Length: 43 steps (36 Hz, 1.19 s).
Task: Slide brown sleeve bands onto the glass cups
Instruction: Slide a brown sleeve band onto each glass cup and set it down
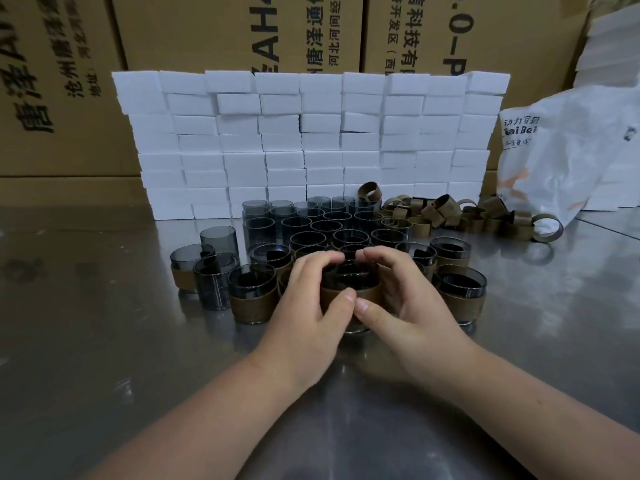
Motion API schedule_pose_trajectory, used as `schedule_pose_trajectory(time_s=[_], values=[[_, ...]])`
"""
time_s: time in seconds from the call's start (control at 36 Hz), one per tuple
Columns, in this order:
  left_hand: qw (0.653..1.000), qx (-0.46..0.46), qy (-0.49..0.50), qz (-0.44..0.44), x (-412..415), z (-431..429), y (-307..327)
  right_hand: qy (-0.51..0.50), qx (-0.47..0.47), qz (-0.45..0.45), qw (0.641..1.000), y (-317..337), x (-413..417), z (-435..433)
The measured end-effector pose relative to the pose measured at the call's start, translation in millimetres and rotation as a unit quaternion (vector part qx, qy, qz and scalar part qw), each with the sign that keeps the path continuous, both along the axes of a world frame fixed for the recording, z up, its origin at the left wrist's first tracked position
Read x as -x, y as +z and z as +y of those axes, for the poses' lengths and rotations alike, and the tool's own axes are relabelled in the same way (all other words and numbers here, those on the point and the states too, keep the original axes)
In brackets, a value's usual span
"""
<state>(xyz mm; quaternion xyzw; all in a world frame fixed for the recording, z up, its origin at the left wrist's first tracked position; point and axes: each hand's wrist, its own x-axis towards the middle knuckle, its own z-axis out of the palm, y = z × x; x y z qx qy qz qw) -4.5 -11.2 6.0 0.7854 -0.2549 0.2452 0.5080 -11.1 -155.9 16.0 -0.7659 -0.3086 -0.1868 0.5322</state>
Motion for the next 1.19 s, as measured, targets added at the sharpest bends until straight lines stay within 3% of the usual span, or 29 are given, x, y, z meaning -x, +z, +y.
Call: schedule_pose_trajectory(time_s=[0.17, 0.31, 0.44, 0.61, 0.75, 0.86, 0.97, 1.06, 1.19], values=[[0.998, -0.019, 0.061, -0.030, 2.4, -3.3, -3.4, -0.027, 0.016, -0.042, 0.999, 2.4, -1.2, -5.5], [0.989, 0.021, 0.140, -0.037, -0.8, 0.2, 8.4, -0.061, -0.011, -0.034, 0.997, -1.5, -10.2, -5.9], [0.964, 0.131, 0.231, 0.019, -15.6, 14.3, 24.9, -0.162, 0.053, -0.081, 0.982, -7.0, -22.7, -13.1], [0.946, 0.106, 0.303, 0.049, -37.6, 25.5, 47.2, -0.185, 0.111, -0.109, 0.970, -6.1, -24.8, -12.6], [0.931, 0.028, 0.352, 0.090, -76.8, 46.5, 77.4, -0.183, 0.136, -0.096, 0.969, -5.0, -24.0, -10.0], [0.906, -0.115, 0.385, 0.131, -109.8, 70.5, 82.5, -0.177, 0.145, -0.090, 0.969, -4.7, -23.8, -9.4], [0.838, -0.275, 0.431, 0.192, -131.1, 83.5, 77.4, -0.177, 0.146, -0.092, 0.969, -4.2, -23.7, -10.1], [0.809, -0.331, 0.424, 0.237, -140.7, 82.3, 73.5, -0.176, 0.145, -0.099, 0.969, -4.0, -24.1, -10.1], [0.801, -0.399, 0.380, 0.231, -149.3, 80.6, 65.5, -0.172, 0.144, -0.101, 0.969, -4.1, -24.7, -10.2]])
